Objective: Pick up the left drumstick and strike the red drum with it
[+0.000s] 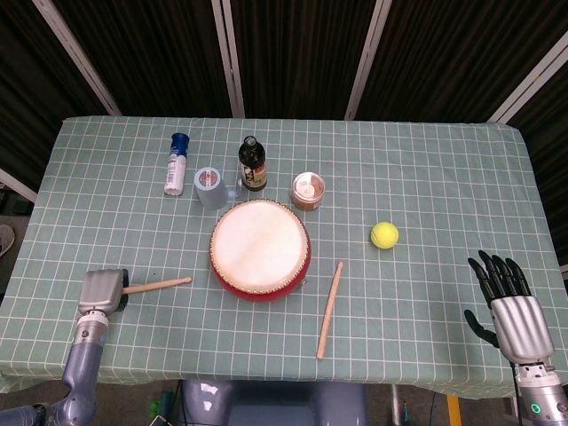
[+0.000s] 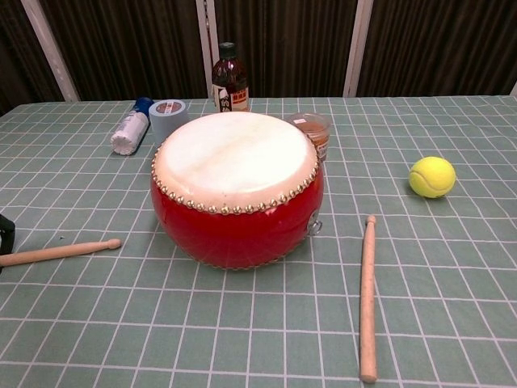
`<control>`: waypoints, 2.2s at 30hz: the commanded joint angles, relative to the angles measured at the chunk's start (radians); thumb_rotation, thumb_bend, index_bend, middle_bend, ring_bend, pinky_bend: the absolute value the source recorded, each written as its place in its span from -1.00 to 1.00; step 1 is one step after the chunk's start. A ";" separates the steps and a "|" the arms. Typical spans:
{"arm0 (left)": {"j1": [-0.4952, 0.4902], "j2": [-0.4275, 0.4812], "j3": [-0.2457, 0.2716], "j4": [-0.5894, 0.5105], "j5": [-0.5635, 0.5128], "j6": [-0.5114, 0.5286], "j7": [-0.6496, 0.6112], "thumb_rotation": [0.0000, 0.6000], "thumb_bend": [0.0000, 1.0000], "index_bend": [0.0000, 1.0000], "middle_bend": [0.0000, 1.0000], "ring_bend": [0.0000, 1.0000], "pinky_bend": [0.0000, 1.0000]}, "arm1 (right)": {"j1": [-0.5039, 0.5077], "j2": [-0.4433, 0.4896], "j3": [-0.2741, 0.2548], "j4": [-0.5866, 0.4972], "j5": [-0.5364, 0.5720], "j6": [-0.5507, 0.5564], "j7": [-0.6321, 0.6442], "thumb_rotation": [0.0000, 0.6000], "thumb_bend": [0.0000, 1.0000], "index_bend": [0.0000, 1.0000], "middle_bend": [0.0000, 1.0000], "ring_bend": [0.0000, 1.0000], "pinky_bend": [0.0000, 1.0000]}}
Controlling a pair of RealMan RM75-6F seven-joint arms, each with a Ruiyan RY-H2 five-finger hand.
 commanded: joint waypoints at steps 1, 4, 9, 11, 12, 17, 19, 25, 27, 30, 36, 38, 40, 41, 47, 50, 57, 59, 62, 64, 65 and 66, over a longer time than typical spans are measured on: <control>0.000 -0.004 0.003 0.002 -0.003 0.001 -0.002 1.00 -0.09 0.22 1.00 1.00 0.91 | -0.001 0.000 -0.001 0.000 -0.001 0.002 0.000 1.00 -0.32 -1.00 -1.00 -1.00 -0.87; 0.001 -0.001 0.006 -0.005 0.010 0.009 -0.014 1.00 0.05 0.35 1.00 1.00 0.91 | 0.000 0.001 0.002 0.000 0.001 0.003 0.003 1.00 -0.32 -1.00 -1.00 -1.00 -0.87; 0.008 0.039 0.011 -0.060 0.086 0.039 -0.057 1.00 0.06 0.37 1.00 1.00 0.91 | 0.000 0.001 0.003 0.000 0.000 0.004 0.004 1.00 -0.32 -1.00 -1.00 -1.00 -0.87; 0.010 0.062 0.012 -0.090 0.124 0.055 -0.073 1.00 0.06 0.38 1.00 1.00 0.91 | 0.000 0.001 0.002 0.000 -0.001 0.004 0.003 1.00 -0.32 -1.00 -1.00 -1.00 -0.87; 0.011 0.082 0.014 -0.117 0.156 0.068 -0.082 1.00 0.06 0.38 1.00 1.00 0.91 | 0.000 0.001 0.002 0.000 -0.001 0.004 0.003 1.00 -0.32 -1.00 -1.00 -1.00 -0.87; 0.016 0.162 0.016 -0.222 0.280 0.124 -0.112 1.00 0.06 0.40 1.00 1.00 0.91 | -0.002 0.000 0.003 -0.001 0.002 0.006 -0.002 1.00 -0.32 -1.00 -1.00 -1.00 -0.87; 0.018 0.187 0.010 -0.257 0.314 0.142 -0.127 1.00 0.06 0.41 1.00 1.00 0.91 | -0.003 -0.001 0.003 0.000 0.003 0.007 -0.002 1.00 -0.32 -1.00 -1.00 -1.00 -0.87; 0.022 0.276 -0.023 -0.395 0.411 0.194 -0.182 1.00 0.06 0.42 1.00 1.00 0.91 | -0.004 -0.002 0.004 -0.001 0.005 0.009 -0.004 1.00 -0.32 -1.00 -1.00 -1.00 -0.87; 0.018 0.301 -0.042 -0.439 0.435 0.208 -0.193 1.00 0.06 0.42 1.00 1.00 0.91 | -0.004 -0.003 0.005 -0.002 0.007 0.007 -0.006 1.00 -0.32 -1.00 -1.00 -1.00 -0.87; 0.008 0.319 -0.067 -0.485 0.451 0.219 -0.193 1.00 0.06 0.42 1.00 1.00 0.91 | -0.003 -0.003 0.005 -0.003 0.008 0.005 -0.008 1.00 -0.32 -1.00 -1.00 -1.00 -0.87; -0.047 0.275 -0.152 -0.535 0.420 0.243 -0.135 1.00 0.06 0.42 1.00 1.00 0.91 | -0.003 -0.004 0.006 -0.004 0.005 0.008 -0.009 1.00 -0.32 -1.00 -1.00 -1.00 -0.87; -0.071 0.218 -0.198 -0.519 0.404 0.268 -0.145 1.00 0.06 0.42 1.00 1.00 0.91 | -0.004 -0.005 0.007 -0.004 0.004 0.011 -0.006 1.00 -0.32 -1.00 -1.00 -1.00 -0.87; -0.098 0.147 -0.237 -0.477 0.416 0.297 -0.174 1.00 0.06 0.42 1.00 1.00 0.91 | -0.004 -0.005 0.008 -0.003 0.004 0.012 -0.002 1.00 -0.32 -1.00 -1.00 -1.00 -0.87; -0.113 0.113 -0.251 -0.446 0.430 0.309 -0.185 1.00 0.06 0.42 1.00 1.00 0.91 | -0.003 -0.005 0.007 -0.003 0.005 0.011 0.000 1.00 -0.32 -1.00 -1.00 -1.00 -0.87; -0.189 -0.022 -0.286 -0.297 0.386 0.298 -0.134 1.00 0.06 0.42 1.00 1.00 0.91 | -0.003 -0.002 0.007 -0.005 0.007 0.010 0.011 1.00 -0.32 -1.00 -1.00 -1.00 -0.87; -0.207 -0.051 -0.266 -0.239 0.330 0.268 -0.071 1.00 0.06 0.42 1.00 1.00 0.91 | -0.002 -0.001 0.008 -0.005 0.009 0.007 0.017 1.00 -0.32 -1.00 -1.00 -1.00 -0.87; -0.205 -0.041 -0.159 -0.186 0.029 0.171 0.246 1.00 0.08 0.45 1.00 1.00 0.91 | -0.004 -0.002 0.009 -0.007 0.004 0.016 0.019 1.00 -0.32 -1.00 -1.00 -1.00 -0.87; -0.235 -0.012 -0.181 -0.264 -0.162 0.186 0.417 1.00 0.08 0.45 1.00 1.00 0.91 | -0.005 -0.001 0.008 -0.007 0.002 0.019 0.022 1.00 -0.32 -1.00 -1.00 -1.00 -0.87; -0.273 0.026 -0.225 -0.351 -0.292 0.217 0.511 1.00 0.08 0.45 1.00 1.00 0.91 | -0.006 0.001 0.010 -0.008 0.006 0.020 0.028 1.00 -0.32 -1.00 -1.00 -1.00 -0.87; -0.277 0.045 -0.270 -0.406 -0.258 0.233 0.447 1.00 0.08 0.45 1.00 1.00 0.91 | -0.007 0.002 0.012 -0.009 0.010 0.019 0.026 1.00 -0.32 -1.00 -1.00 -1.00 -0.87; -0.269 0.049 -0.285 -0.423 -0.185 0.240 0.377 1.00 0.08 0.46 1.00 1.00 0.91 | -0.007 0.002 0.011 -0.010 0.012 0.018 0.027 1.00 -0.32 -1.00 -1.00 -1.00 -0.87; -0.256 0.049 -0.301 -0.438 -0.090 0.252 0.285 1.00 0.08 0.45 1.00 1.00 0.91 | -0.007 0.002 0.012 -0.010 0.013 0.017 0.028 1.00 -0.32 -1.00 -1.00 -1.00 -0.87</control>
